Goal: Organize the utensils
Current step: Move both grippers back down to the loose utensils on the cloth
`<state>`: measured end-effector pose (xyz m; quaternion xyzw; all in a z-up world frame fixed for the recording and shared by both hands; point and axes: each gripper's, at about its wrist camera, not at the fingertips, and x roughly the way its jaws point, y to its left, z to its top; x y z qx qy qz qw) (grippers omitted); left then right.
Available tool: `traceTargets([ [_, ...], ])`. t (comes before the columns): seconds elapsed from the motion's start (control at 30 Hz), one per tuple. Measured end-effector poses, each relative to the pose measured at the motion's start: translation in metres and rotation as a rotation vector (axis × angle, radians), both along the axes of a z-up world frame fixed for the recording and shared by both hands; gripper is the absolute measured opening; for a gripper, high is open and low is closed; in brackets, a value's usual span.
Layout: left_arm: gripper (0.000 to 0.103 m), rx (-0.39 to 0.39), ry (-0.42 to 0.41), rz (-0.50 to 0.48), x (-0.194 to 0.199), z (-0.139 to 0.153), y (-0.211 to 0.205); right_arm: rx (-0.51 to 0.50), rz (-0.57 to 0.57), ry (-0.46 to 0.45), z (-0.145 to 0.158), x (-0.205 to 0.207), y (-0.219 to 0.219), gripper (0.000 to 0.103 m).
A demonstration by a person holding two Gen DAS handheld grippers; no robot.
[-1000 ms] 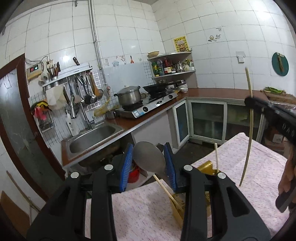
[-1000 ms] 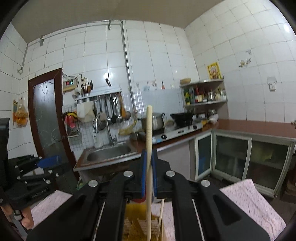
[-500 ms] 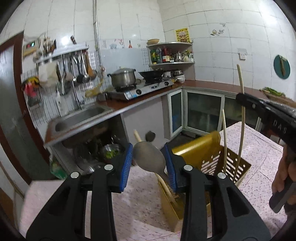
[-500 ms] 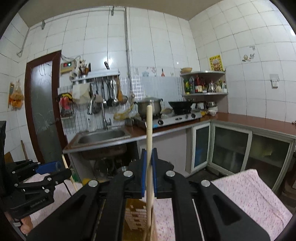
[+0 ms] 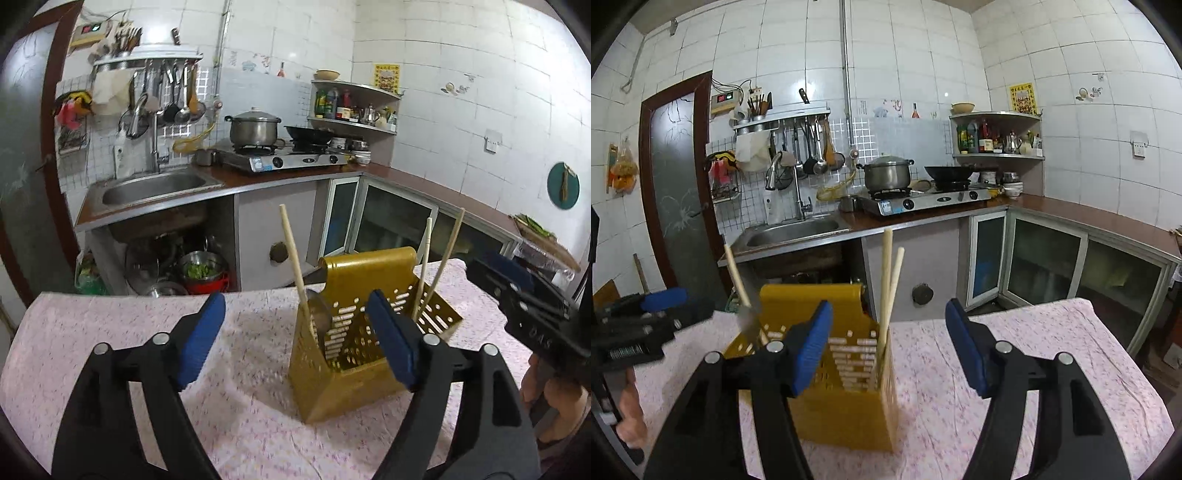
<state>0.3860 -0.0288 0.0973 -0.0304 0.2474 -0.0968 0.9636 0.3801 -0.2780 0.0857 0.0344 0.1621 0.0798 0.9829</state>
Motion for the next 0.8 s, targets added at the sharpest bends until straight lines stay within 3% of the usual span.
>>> traceTargets([
  [0.3,0.096,-0.037,0.079,0.074,-0.061,-0.003,0.03,-0.014,-0.045,0.072,-0.014,-0.072,-0.01,0.069],
  [0.53,0.098,-0.013,0.156,0.081,-0.107,-0.039,0.029,-0.017,-0.057,0.135,-0.052,-0.117,-0.001,0.07],
  [0.8,0.098,0.074,0.234,0.029,-0.133,-0.092,0.003,-0.086,-0.029,0.25,-0.097,-0.127,0.018,0.07],
])
